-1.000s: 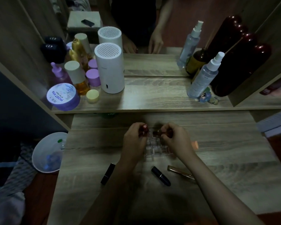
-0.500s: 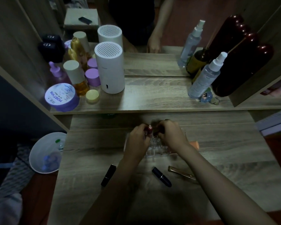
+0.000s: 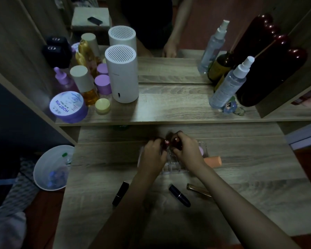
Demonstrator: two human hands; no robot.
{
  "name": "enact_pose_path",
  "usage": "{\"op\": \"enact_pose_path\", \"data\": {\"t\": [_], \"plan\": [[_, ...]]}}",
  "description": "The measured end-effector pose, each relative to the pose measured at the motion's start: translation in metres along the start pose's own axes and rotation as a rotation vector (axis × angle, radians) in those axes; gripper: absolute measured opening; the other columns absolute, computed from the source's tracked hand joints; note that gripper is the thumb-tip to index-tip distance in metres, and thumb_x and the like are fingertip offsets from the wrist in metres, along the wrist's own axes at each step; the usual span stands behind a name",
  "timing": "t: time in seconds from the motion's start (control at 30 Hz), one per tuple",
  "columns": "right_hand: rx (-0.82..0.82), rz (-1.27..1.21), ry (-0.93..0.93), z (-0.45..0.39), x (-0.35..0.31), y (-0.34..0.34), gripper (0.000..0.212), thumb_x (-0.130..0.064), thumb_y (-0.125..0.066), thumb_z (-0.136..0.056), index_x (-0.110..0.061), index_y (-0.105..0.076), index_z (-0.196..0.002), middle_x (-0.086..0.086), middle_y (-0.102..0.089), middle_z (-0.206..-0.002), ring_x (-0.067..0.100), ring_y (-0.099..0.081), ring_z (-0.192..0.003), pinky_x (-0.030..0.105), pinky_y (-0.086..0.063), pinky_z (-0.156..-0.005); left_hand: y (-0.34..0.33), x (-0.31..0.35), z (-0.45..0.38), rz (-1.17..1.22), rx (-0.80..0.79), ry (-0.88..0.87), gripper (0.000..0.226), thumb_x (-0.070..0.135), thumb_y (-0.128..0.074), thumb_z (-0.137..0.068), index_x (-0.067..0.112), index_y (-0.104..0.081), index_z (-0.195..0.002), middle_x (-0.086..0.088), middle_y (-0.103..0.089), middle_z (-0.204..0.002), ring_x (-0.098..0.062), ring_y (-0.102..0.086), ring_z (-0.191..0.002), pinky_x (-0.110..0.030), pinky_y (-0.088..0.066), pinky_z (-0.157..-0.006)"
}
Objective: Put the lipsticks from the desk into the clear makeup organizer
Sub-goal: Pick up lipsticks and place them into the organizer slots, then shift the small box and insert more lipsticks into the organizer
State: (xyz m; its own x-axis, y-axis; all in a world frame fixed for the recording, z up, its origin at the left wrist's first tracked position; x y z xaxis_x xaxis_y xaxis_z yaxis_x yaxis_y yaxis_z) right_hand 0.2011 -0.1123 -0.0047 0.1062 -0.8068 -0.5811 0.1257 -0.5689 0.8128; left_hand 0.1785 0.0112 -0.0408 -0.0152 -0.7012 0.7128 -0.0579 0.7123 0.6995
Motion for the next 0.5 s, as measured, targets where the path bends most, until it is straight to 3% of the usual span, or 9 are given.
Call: {"op": "enact_pose_path", "data": {"t": [0.17,0.33,0.4,0.5], "plan": [[0.011,-0.013,-0.002,0.001,0.002,0.001,0.029,0.001,-0.068,-0.071,-0.006,-0.062,-0.098,0.016,-0.069,-0.097,0.029,-0.062,-0.092,0.021,-0.034,-0.068,0.005,0.003,0.000,0.027,0.007,0.010,0.025,0.013,-0.060,-0.081,0.005,-0.060,-0.105,-0.021,-0.061,-0.098,-0.033,-0.059,-0.088,-0.039,-0.049,-0.076],[0.018,-0.035,0.014,0.003,0.002,0.004,0.032,-0.003,-0.071,-0.070,-0.009,-0.062,-0.100,0.013,-0.068,-0.098,0.026,-0.061,-0.089,0.019,-0.033,-0.066,0.028,0.007,0.007,0.107,0.018,-0.053,0.033,0.010,-0.068,-0.077,0.006,-0.060,-0.109,-0.015,-0.059,-0.108,-0.024,-0.056,-0.100,-0.026,-0.043,-0.082],[0.006,-0.060,0.026,0.006,0.002,0.007,0.040,-0.004,-0.073,-0.070,-0.010,-0.059,-0.108,0.013,-0.065,-0.106,0.026,-0.059,-0.095,0.021,-0.036,-0.073,0.044,0.000,0.021,0.135,0.042,-0.066,0.038,0.005,-0.070,-0.075,0.008,-0.059,-0.112,-0.014,-0.058,-0.115,-0.021,-0.053,-0.108,-0.027,-0.043,-0.090],[0.047,-0.142,0.008,0.020,0.003,0.018,0.066,-0.010,-0.075,-0.070,-0.017,-0.044,-0.128,0.011,-0.052,-0.124,0.022,-0.054,-0.104,0.031,-0.046,-0.084,0.067,-0.027,0.055,0.148,0.080,0.026,0.040,0.003,-0.067,-0.078,0.013,-0.056,-0.115,-0.011,-0.055,-0.122,-0.018,-0.050,-0.111,-0.020,-0.040,-0.089]]}}
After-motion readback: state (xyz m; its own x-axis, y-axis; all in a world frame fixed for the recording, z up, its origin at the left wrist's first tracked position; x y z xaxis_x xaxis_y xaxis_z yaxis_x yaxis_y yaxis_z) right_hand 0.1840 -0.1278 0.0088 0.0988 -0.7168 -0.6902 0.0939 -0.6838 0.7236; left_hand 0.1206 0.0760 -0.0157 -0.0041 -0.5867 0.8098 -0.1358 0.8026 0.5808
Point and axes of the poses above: each hand's wrist, its own z-axis away from the middle knuckle, its own y-axis out of the back of the hand, x = y × z, the point moved 1 cm from there along -z, towards the middle knuckle
